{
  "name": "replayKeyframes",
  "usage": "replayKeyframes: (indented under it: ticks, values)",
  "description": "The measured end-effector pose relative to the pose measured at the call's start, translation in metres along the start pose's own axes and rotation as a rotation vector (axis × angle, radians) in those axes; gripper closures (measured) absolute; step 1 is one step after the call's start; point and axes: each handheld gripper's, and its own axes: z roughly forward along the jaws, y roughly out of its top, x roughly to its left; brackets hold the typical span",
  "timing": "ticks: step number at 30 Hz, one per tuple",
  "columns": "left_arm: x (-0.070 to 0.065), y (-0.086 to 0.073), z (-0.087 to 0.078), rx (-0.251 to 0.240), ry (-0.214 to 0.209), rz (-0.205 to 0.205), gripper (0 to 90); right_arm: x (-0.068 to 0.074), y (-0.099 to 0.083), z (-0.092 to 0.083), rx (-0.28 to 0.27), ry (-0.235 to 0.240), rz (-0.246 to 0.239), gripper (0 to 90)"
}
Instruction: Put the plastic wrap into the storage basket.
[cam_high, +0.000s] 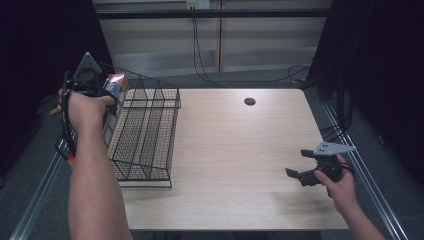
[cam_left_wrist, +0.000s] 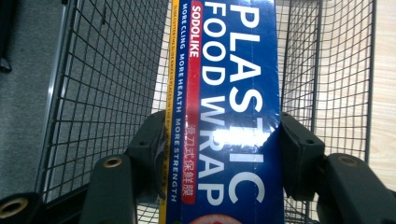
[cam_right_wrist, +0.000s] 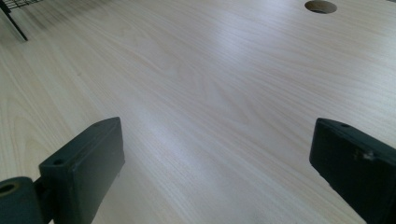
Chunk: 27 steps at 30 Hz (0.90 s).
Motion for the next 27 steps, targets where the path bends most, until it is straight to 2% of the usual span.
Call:
replayKeyframes:
  ticks: [2,12,27]
  values:
    - [0.0,-0.001,0.004,0.005,-0.005,-0.011,43.3,0.0,0.0,0.0,0.0,0.001,-0.007,3.1]
    - [-0.001,-0.003,0.017,0.024,-0.005,-0.006,43.1,0.001,0.0,0.001,0.005,0.003,-0.002,3.1]
    - [0.001,0.0,0.025,0.048,-0.013,-0.005,42.8,0.001,-0.001,0.002,0.008,0.003,-0.007,3.1]
